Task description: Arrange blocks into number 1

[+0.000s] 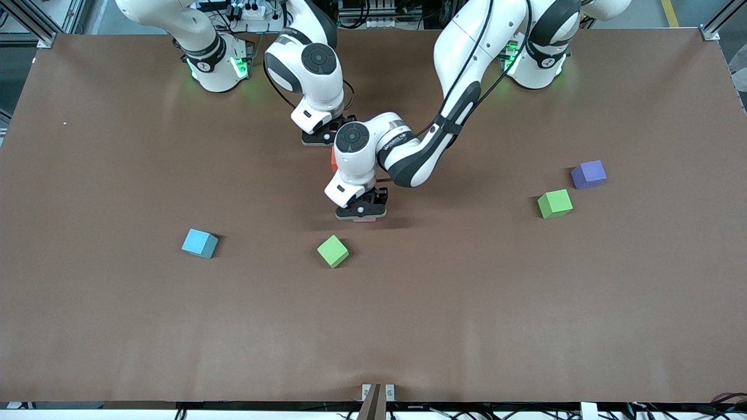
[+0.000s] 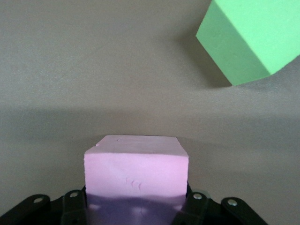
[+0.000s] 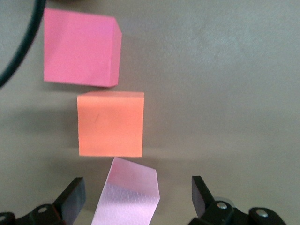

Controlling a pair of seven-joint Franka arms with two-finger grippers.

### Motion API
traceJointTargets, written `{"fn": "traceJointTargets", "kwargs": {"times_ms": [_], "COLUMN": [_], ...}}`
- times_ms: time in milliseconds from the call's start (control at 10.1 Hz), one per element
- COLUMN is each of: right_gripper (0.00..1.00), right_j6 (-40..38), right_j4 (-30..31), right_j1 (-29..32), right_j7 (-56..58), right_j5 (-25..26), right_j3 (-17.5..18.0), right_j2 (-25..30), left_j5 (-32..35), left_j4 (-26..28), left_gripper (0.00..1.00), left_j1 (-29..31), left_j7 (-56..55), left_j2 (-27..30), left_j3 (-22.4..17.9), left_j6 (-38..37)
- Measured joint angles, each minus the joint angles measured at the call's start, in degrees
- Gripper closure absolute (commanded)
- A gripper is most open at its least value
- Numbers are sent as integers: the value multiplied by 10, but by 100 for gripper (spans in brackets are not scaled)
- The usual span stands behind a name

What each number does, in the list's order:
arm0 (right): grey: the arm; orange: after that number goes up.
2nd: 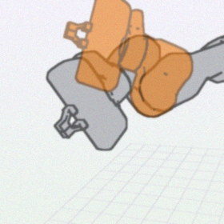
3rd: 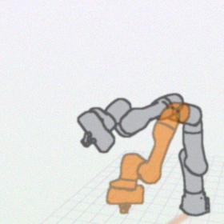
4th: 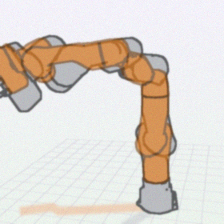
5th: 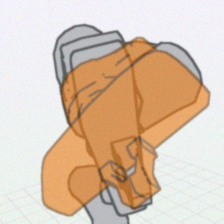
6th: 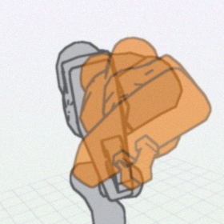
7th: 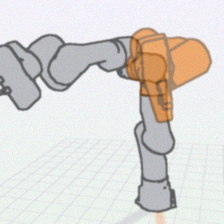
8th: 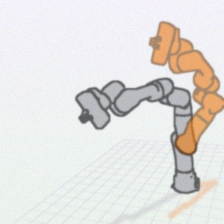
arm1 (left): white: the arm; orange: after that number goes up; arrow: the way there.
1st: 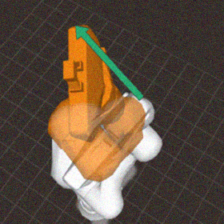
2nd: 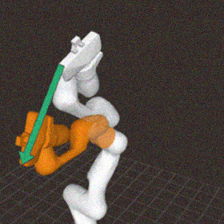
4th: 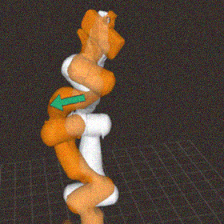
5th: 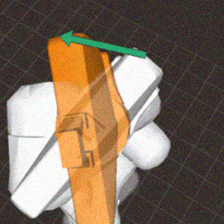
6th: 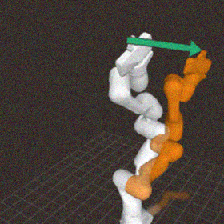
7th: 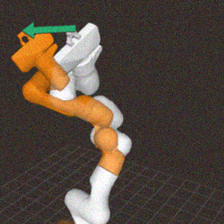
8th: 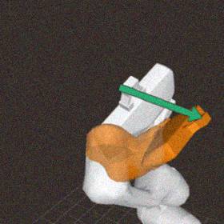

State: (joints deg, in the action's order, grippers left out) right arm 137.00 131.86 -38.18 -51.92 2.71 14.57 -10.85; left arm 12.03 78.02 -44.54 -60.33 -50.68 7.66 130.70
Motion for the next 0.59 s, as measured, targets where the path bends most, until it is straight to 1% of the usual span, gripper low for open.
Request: {"fn": "traceJointTargets", "kwargs": {"times_ms": [296, 592], "right_gripper": [0, 0], "right_j6": [-5, -28], "right_j4": [12, 27], "right_j1": [0, -1], "right_j7": [2, 2], "right_j5": [0, 0], "right_j3": [14, 32], "right_j2": [15, 36], "left_j5": [0, 0], "left_j4": [-1, -6], "left_gripper": [100, 100], "left_j1": [7, 43], "left_j7": [0, 17], "left_j2": [0, 2], "left_j3": [-2, -3], "left_j6": [1, 4]}}
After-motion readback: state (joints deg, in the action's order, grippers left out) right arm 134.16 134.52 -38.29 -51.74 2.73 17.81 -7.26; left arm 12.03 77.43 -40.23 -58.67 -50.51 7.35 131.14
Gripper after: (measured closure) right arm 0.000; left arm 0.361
